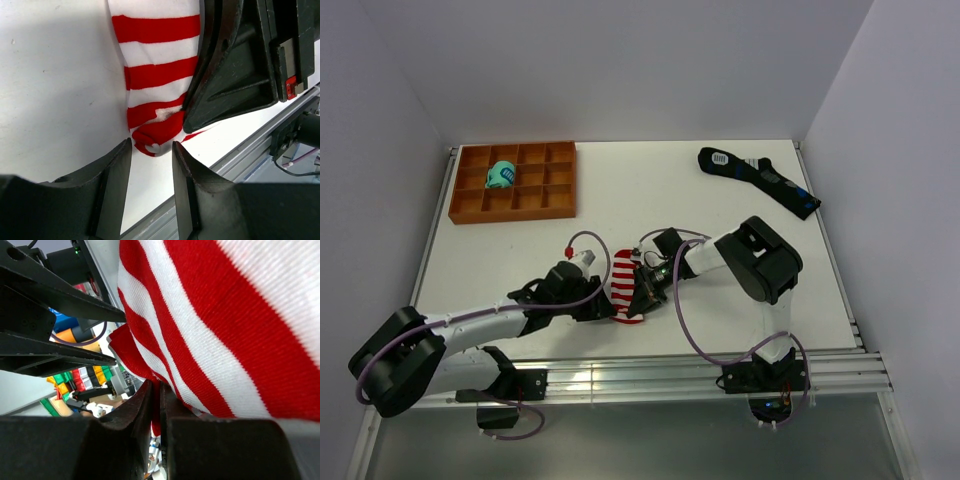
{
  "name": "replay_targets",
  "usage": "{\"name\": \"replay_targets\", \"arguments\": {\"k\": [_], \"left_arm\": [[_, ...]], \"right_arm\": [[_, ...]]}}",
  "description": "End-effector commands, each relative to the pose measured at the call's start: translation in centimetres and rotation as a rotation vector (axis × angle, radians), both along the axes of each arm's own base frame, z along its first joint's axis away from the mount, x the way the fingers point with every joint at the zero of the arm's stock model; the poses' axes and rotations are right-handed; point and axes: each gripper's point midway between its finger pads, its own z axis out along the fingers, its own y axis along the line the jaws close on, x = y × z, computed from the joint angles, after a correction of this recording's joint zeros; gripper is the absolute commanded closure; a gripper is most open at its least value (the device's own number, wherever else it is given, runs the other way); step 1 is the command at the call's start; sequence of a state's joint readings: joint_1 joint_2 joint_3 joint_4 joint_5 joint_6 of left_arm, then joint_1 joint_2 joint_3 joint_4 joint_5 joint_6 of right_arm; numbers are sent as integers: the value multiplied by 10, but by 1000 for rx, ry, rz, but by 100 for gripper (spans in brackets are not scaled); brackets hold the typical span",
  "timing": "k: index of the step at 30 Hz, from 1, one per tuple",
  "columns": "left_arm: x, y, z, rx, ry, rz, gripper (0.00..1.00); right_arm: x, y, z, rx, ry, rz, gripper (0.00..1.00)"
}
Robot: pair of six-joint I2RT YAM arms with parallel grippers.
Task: Roll the socks
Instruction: Roll the sock at the center of the board.
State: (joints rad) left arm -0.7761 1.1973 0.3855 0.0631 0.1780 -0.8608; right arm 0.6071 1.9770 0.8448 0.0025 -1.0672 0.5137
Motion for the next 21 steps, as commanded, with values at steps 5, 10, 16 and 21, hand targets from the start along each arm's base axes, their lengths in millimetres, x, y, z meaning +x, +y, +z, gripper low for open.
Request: {"name": "replay_targets", "arguments": {"k": [5, 10, 16, 21], "left_arm": [[5, -4, 0, 17, -36, 16, 56], [5, -7, -5, 38, -27, 10, 57], [6, -12, -9, 52, -17, 9, 57], [7, -12, -15, 78, 1, 15, 57]], "right_arm": [[-11, -35, -58, -296, 85, -89, 95], [-10, -35, -58, -293, 83, -88, 95], [-12, -35, -58, -292, 87, -83, 95], [-12, -36, -59, -293, 87, -82, 95]]}}
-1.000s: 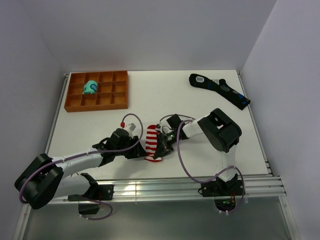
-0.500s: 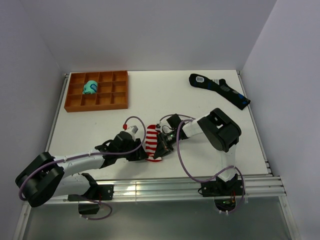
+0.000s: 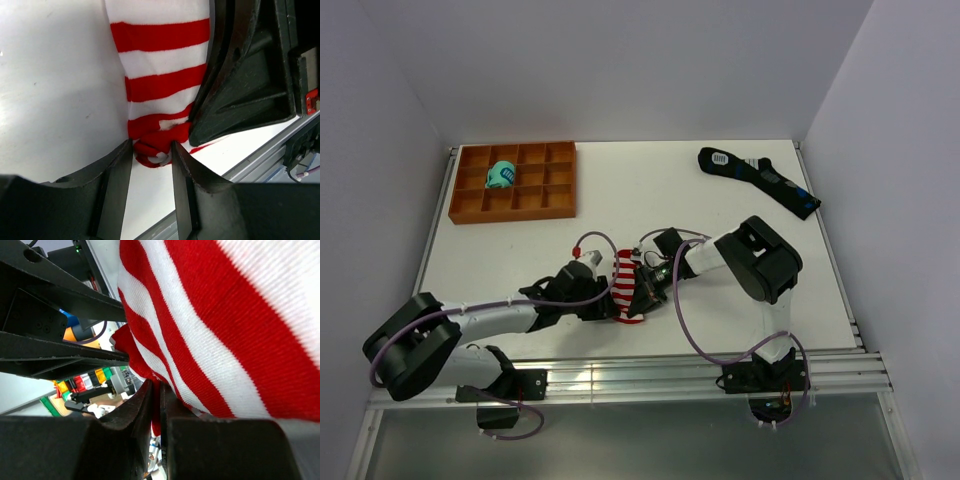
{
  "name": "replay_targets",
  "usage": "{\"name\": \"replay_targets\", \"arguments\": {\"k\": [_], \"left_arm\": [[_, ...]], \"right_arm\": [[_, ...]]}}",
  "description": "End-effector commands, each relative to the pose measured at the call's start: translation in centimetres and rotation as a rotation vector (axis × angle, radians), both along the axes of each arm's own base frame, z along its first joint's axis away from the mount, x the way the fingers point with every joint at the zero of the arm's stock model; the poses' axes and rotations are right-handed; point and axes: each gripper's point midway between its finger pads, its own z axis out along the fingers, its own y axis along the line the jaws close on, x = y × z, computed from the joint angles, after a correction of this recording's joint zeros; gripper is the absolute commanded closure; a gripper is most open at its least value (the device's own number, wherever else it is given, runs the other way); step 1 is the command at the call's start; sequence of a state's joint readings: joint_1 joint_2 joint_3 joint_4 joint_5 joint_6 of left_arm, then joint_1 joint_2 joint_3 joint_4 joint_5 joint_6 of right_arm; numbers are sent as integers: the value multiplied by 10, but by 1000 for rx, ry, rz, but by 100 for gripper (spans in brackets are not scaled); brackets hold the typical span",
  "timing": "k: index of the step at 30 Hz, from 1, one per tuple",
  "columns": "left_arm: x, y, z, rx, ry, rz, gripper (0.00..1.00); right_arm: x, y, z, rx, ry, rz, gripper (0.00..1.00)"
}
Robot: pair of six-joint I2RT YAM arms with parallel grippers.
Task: Roll the socks
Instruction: Roll the sock at the center of the board.
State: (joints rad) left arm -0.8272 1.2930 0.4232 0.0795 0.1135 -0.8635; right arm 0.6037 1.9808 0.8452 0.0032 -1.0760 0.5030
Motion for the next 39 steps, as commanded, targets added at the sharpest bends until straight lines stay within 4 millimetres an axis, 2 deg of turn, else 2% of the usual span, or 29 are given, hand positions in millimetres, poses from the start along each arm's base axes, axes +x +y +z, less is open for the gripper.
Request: {"name": "replay_targets", "arguments": {"k": [1, 6, 9, 14, 23, 26, 30, 39], "left_arm": [[5, -4, -3, 22, 7, 15, 57], [4, -2, -10, 65, 30, 37, 59], [3, 1, -13, 86, 45, 59, 63], [-3, 9, -23, 138, 94, 81, 74], [-4, 5, -23, 175, 148, 90, 92], [-8, 2, -22, 181, 175, 71, 95], [-11, 4, -24, 203, 198, 58, 96], [-11, 13, -26, 303, 234, 62, 98]], "right_arm": [[-13, -35, -59, -301, 88, -85, 95], [-13, -35, -60, -300, 90, -88, 95], [-13, -35, -60, -299, 93, -89, 95], [-12, -34, -58, -293, 87, -93, 94], [-8, -34, -55, -304, 59, -119, 90], [1, -32, -51, -295, 15, -145, 80], [13, -28, -43, -286, -47, -178, 74], [45, -24, -12, -228, -194, -257, 67]]}}
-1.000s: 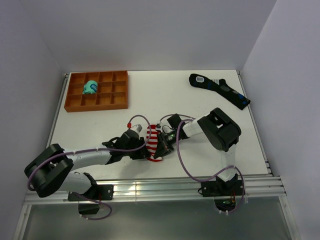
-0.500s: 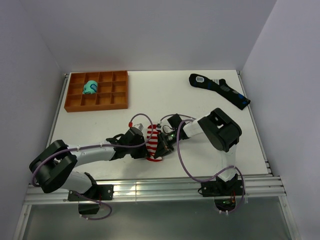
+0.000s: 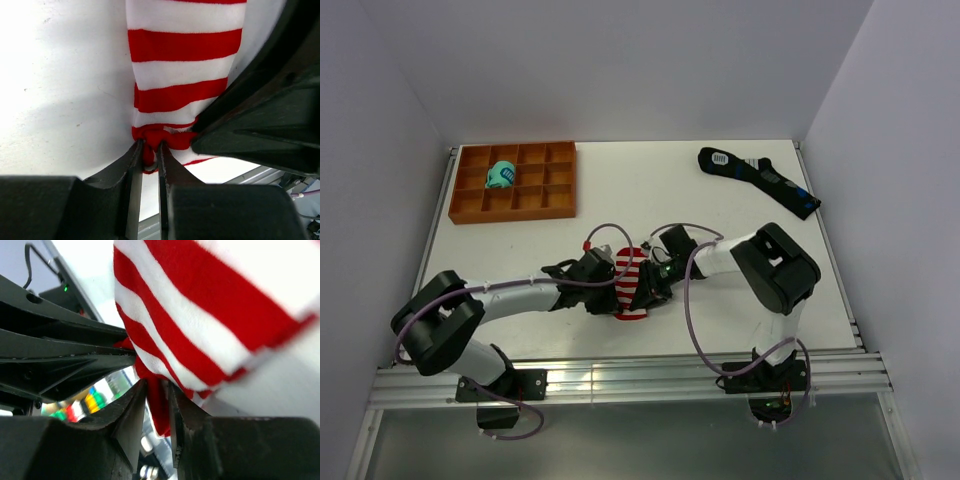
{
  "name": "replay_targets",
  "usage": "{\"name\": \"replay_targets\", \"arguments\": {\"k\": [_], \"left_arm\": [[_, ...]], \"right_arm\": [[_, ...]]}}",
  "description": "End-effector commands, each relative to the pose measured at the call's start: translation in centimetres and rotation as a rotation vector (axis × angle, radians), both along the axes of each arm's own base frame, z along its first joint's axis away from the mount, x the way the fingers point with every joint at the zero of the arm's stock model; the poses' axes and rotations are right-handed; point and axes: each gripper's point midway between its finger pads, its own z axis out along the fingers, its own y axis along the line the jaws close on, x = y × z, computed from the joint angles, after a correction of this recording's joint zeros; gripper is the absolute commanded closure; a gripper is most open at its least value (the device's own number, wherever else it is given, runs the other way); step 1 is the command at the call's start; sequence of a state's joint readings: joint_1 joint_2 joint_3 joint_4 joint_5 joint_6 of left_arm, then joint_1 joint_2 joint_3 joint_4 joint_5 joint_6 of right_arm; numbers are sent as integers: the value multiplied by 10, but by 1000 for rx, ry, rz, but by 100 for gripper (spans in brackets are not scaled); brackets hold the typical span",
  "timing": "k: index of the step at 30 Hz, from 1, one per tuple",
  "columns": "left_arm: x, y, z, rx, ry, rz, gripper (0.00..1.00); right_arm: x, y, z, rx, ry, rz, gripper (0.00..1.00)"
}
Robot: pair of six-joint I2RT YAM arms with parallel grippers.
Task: Roll the socks
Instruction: Roll the sock at the center of the board.
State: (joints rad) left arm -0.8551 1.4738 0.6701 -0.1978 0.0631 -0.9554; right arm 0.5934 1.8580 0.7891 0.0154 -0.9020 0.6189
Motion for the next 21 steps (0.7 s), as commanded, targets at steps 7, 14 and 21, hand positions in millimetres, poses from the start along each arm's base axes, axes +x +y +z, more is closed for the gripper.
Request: {"name": "replay_targets", "arguments": {"k": [7, 14, 21], "left_arm": [[-23, 27, -23, 168, 114, -22, 98], [-26, 22, -22, 162, 145, -43, 98], [-28, 20, -24, 169, 196, -56, 99]], "right_arm": [[48, -17, 17, -49, -282, -162, 64], [56, -20, 60, 66, -496, -204, 63], [42, -21, 92, 170, -659, -188, 60]]}}
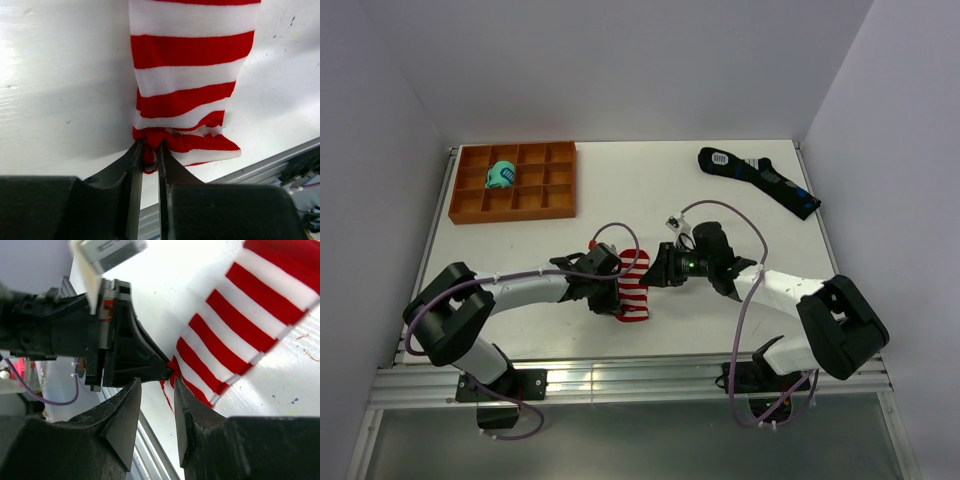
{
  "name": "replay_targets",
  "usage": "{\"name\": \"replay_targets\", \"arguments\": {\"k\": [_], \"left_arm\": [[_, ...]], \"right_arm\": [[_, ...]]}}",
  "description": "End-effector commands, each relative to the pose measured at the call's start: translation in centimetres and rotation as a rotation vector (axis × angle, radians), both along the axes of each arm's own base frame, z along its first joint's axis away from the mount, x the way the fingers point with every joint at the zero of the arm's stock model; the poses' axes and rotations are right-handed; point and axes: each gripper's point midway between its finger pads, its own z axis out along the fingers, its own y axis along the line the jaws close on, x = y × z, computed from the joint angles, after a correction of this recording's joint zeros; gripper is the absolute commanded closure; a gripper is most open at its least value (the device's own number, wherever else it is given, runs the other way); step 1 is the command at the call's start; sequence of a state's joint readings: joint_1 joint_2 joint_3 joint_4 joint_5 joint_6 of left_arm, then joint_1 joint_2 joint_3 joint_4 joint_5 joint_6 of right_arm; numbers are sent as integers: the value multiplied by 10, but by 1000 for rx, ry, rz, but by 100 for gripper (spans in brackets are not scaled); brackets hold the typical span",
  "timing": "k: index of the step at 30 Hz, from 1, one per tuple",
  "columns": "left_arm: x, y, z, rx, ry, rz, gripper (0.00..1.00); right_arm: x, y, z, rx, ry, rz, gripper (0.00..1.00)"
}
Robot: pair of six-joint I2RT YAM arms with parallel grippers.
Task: Roll the socks
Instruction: Roll the sock at the center of the board.
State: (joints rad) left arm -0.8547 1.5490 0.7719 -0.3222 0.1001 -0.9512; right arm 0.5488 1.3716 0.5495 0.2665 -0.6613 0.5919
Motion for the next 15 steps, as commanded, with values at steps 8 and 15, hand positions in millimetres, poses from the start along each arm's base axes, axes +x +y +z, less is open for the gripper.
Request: {"name": "replay_targets", "arguments": {"k": [8, 15], "left_arm": [[-21, 19, -19, 99, 143, -39, 99], [-15, 21, -16, 120, 150, -47, 99]], "right_arm": [[-23, 16, -2, 26, -190, 46, 59], [-32, 24, -15, -39, -239, 44, 59]]}}
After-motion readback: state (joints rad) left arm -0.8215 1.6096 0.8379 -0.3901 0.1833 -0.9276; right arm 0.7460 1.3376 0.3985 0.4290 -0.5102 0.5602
